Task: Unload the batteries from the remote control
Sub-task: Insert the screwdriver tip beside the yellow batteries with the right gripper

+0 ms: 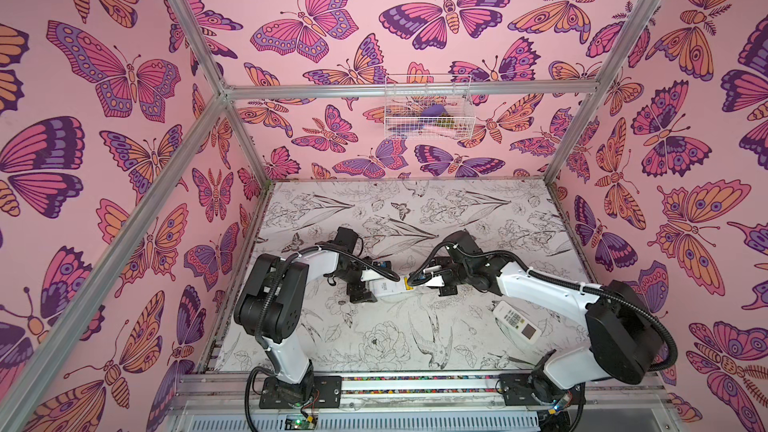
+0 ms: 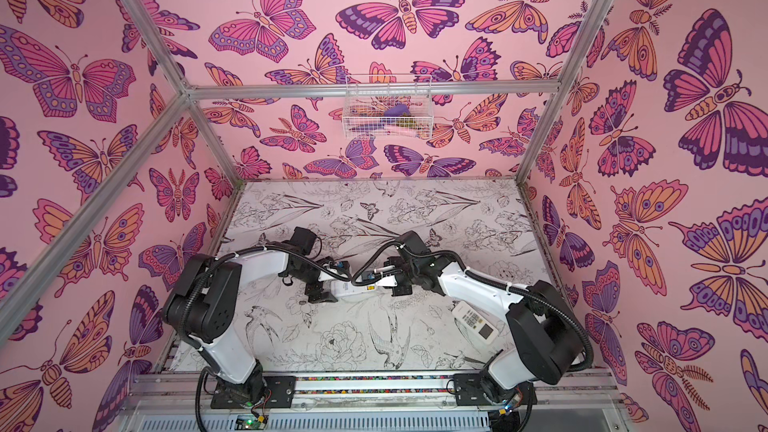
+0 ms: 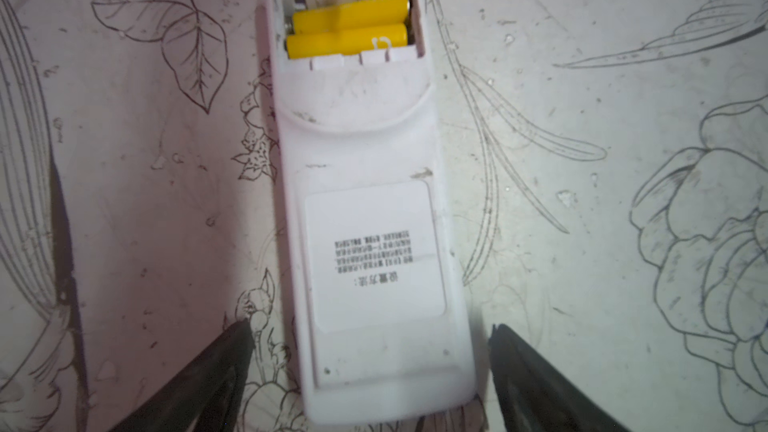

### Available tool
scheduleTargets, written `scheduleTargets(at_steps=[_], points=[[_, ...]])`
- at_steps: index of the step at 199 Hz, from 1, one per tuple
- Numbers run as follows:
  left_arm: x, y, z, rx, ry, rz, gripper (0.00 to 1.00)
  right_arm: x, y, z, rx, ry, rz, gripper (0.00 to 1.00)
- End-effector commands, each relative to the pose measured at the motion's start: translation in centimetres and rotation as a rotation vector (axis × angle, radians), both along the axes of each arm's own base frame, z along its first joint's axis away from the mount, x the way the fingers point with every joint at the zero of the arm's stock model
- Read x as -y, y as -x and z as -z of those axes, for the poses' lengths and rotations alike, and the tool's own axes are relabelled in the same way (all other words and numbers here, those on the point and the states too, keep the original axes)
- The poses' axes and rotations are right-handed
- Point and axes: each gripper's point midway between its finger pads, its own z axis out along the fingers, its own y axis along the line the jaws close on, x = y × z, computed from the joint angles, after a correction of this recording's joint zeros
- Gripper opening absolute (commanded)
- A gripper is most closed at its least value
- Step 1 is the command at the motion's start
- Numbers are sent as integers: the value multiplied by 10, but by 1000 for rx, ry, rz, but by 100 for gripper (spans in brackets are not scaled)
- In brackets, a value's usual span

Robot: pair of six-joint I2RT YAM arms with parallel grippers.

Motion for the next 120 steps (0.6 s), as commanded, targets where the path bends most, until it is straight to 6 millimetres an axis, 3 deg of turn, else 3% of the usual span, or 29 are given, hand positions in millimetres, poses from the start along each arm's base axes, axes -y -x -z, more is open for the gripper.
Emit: scheduleTargets(at_steps=[1, 42, 72, 79, 120], points=[[2, 7, 11, -30, -5, 41, 85, -12, -9, -10, 76, 2, -51, 0], [3, 4, 14, -37, 8, 48, 72, -13, -18, -5, 126, 25, -49, 0], [3, 3, 15, -40, 5, 47, 57, -16, -17, -6, 119, 17, -52, 0], [3, 3, 16, -41, 4, 49, 54, -15, -17, 7, 92, 38, -48, 0], [3, 5, 16, -37, 4, 59, 51, -13, -17, 10, 67, 47, -19, 0]])
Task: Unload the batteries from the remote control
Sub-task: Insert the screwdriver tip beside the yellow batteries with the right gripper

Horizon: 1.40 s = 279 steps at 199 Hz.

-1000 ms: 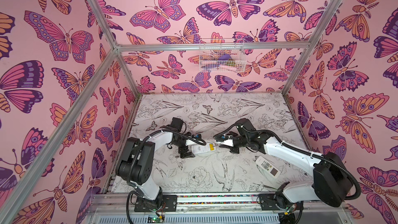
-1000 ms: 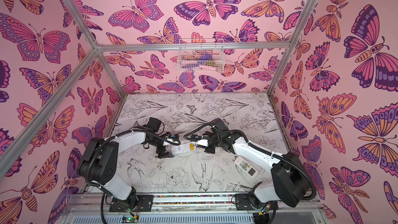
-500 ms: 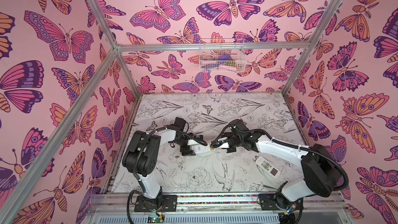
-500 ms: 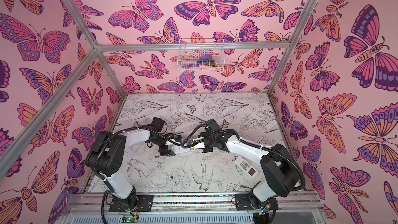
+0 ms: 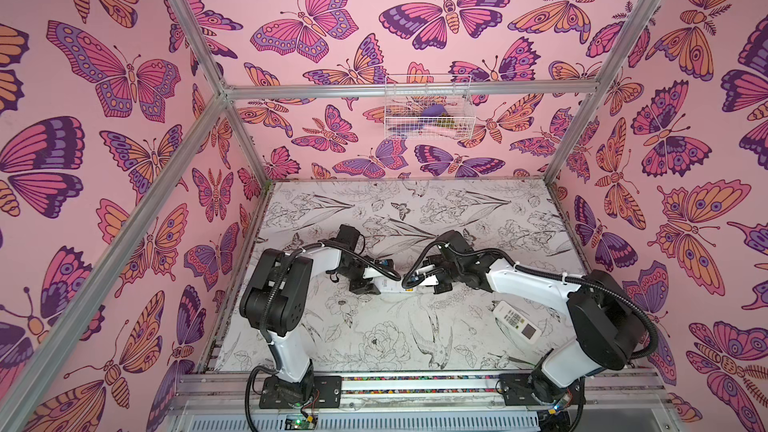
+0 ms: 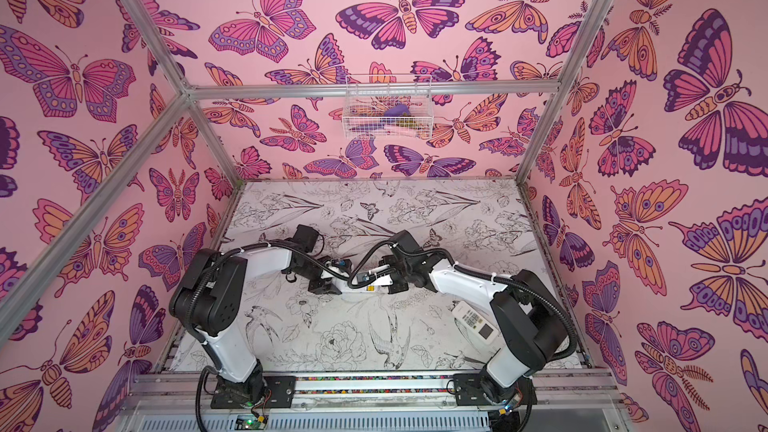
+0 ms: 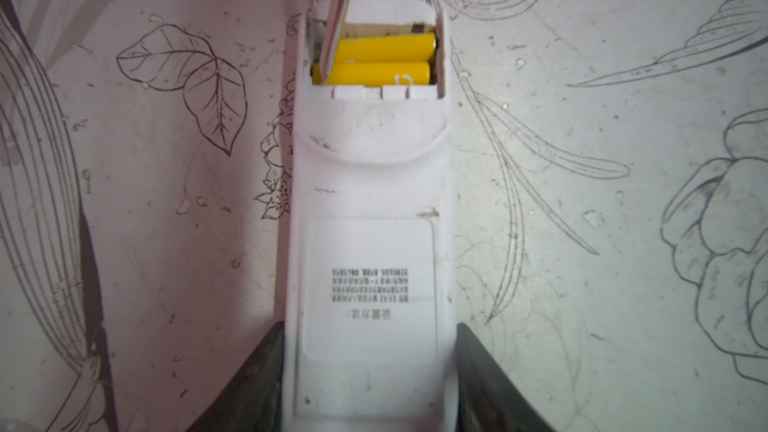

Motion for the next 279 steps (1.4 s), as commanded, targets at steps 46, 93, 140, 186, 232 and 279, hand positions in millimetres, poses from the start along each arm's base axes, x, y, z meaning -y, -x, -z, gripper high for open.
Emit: scheduleTargets(at_steps=[46, 93, 140, 186, 232, 279], points=[[-6, 14, 16, -57, -38, 20, 48, -1, -9, -2, 26, -5, 55, 0], [-5, 15, 16, -57, -38, 24, 48, 0, -5, 8, 11, 7, 58, 0], [-6, 15, 16, -52, -36, 27, 47, 10, -2, 26, -42, 87, 87, 0], [-5, 15, 16, -52, -36, 29, 48, 15, 13, 41, -166, 122, 101, 0], [-6, 15, 16, -51, -35, 30, 48, 20, 26, 57, -282, 145, 94, 0], [-6, 15, 16, -52, -37, 28, 49, 20, 36, 45, -345, 107, 47, 0]])
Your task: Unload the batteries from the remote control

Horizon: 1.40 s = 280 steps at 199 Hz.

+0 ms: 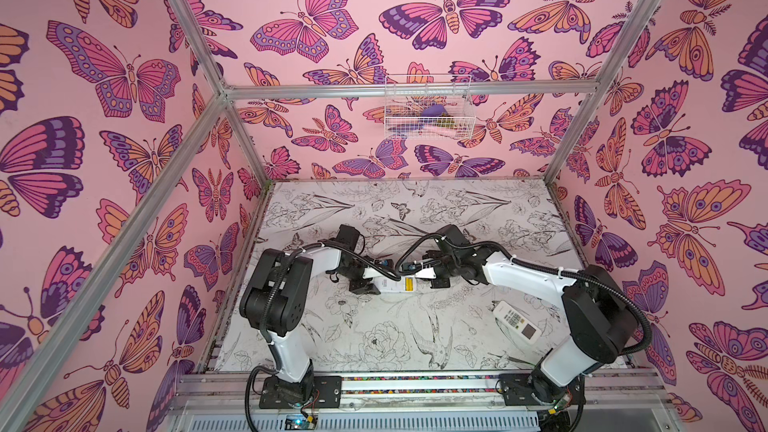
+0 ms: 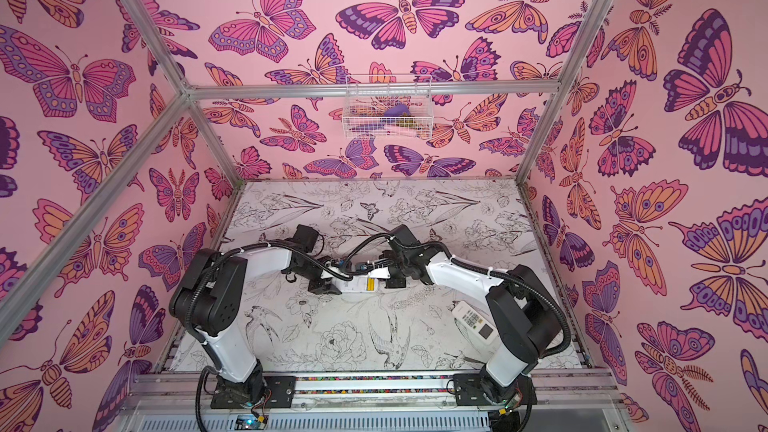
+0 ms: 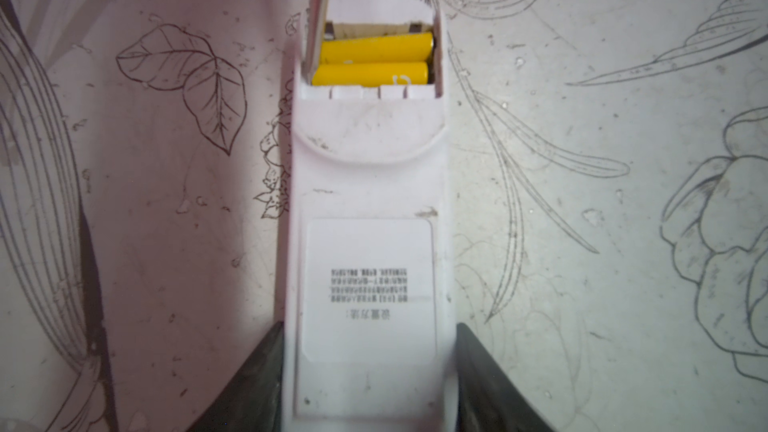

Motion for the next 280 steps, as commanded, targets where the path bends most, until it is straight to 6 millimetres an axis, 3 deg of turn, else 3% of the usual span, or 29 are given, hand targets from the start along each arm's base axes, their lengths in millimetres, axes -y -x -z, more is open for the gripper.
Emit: scheduleTargets(at_steps=[1, 50, 123, 160, 211, 280], points=[[-6, 15, 17, -54, -39, 25, 49, 21, 41, 43, -216, 104, -48, 0], [-6, 14, 16, -55, -41, 21, 49, 21, 47, 40, -263, 101, -75, 0], [-6, 14, 17, -58, -41, 19, 49, 16, 43, 3, -336, -35, -45, 0], [-5, 14, 16, -57, -41, 19, 49, 14, 17, 5, -160, -51, -7, 0], [-5, 14, 17, -59, -44, 17, 49, 12, -4, -1, 27, -47, 30, 0], [-5, 14, 17, -59, -44, 18, 49, 27, 13, 13, -26, 68, -17, 0]])
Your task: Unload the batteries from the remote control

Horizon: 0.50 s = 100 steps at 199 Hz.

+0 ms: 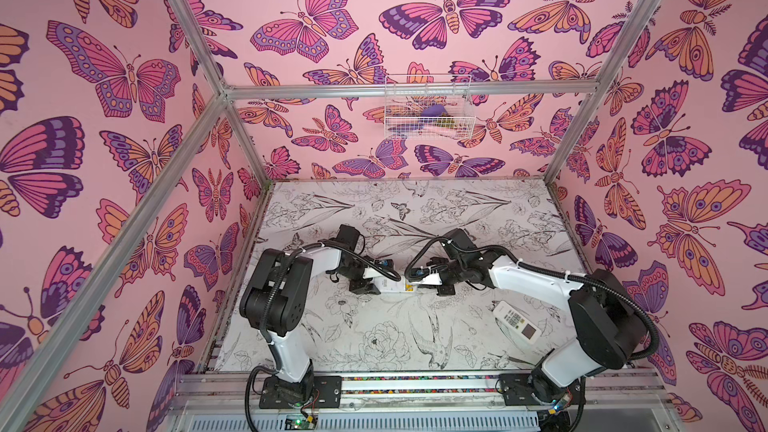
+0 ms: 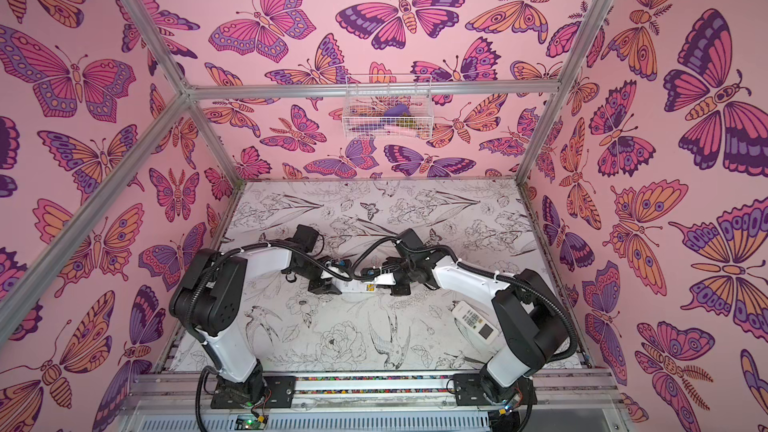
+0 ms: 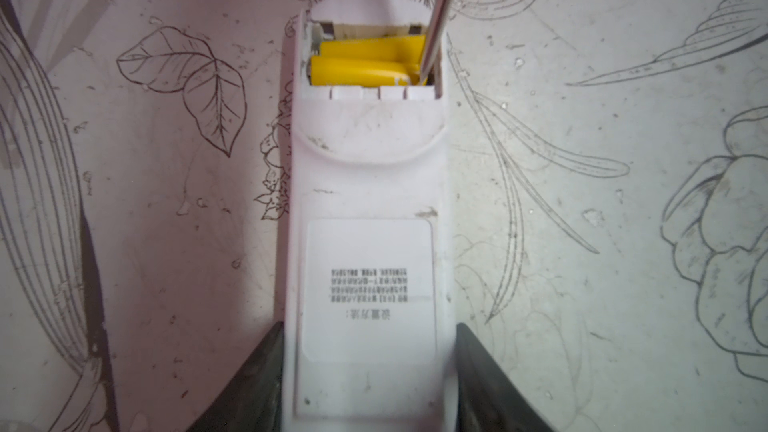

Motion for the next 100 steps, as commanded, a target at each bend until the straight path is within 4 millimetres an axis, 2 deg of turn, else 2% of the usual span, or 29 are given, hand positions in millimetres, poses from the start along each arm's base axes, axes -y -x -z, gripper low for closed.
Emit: scheduleTargets(at_steps=[1, 32, 49, 78, 100], points=[[-6, 13, 17, -60, -46, 15, 49, 19, -11, 11, 53, 120, 32, 0], [-6, 13, 17, -60, -48, 13, 49, 11, 9, -3, -83, 78, -5, 0], [-5, 13, 17, -59, -47, 15, 49, 13, 18, 6, -151, 109, -32, 0], [-6, 13, 17, -61, -49, 14, 49, 19, 18, 29, -172, 179, -36, 0], [-6, 13, 18, -61, -49, 15, 49, 13, 12, 27, -127, 152, -39, 0]])
